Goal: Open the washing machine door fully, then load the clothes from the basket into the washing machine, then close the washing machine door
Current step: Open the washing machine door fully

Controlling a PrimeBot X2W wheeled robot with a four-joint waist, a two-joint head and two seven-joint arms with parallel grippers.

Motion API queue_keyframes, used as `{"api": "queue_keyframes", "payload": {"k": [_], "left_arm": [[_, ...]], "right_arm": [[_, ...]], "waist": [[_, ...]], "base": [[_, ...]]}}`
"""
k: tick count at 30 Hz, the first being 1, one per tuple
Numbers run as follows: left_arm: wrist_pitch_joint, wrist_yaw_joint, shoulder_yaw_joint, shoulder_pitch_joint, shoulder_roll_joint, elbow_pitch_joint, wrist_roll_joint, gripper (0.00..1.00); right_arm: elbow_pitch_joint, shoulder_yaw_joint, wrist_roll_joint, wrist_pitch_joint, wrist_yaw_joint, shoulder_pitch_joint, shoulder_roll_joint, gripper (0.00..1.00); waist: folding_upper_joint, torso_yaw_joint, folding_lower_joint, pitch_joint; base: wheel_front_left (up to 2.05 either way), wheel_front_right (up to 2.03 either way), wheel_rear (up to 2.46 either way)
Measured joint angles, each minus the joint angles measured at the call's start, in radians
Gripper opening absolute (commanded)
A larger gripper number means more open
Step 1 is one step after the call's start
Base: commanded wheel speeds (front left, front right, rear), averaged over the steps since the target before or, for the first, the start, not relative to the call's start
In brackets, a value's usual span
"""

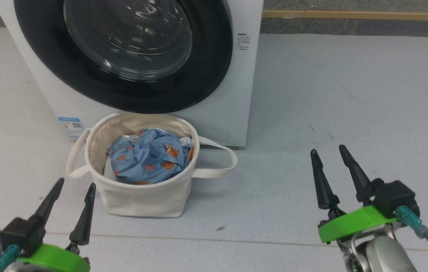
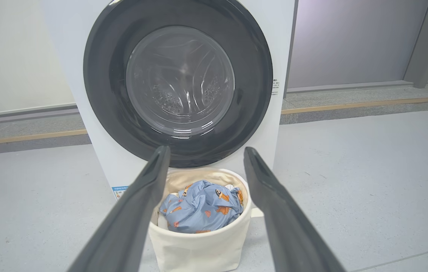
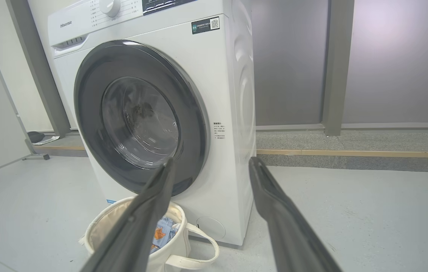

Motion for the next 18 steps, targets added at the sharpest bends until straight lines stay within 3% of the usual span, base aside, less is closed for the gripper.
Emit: {"api": "queue_keyframes", "payload": {"k": [8,18], "left_arm": [[-0.011,-0.002,-0.002,0.0,0.001,0.002,0.0,1.0],[-0.021,-0.002,-0.001,-0.001,0.0,0.004,0.0,1.0]], "right_arm": [[0.0,-0.001,-0.002,0.0,0.0,0.0,-0.003,1.0],[-0.011,-0.007,-0.001,0.0,0.0,0.0,-0.003,1.0]], "waist": [[0.0,0.0,0.0,0.003],[0.0,-0.005,0.0,0.003]], "base": [[0.65,0.65,-1.3],[0.07,0.07,-0.14]]}}
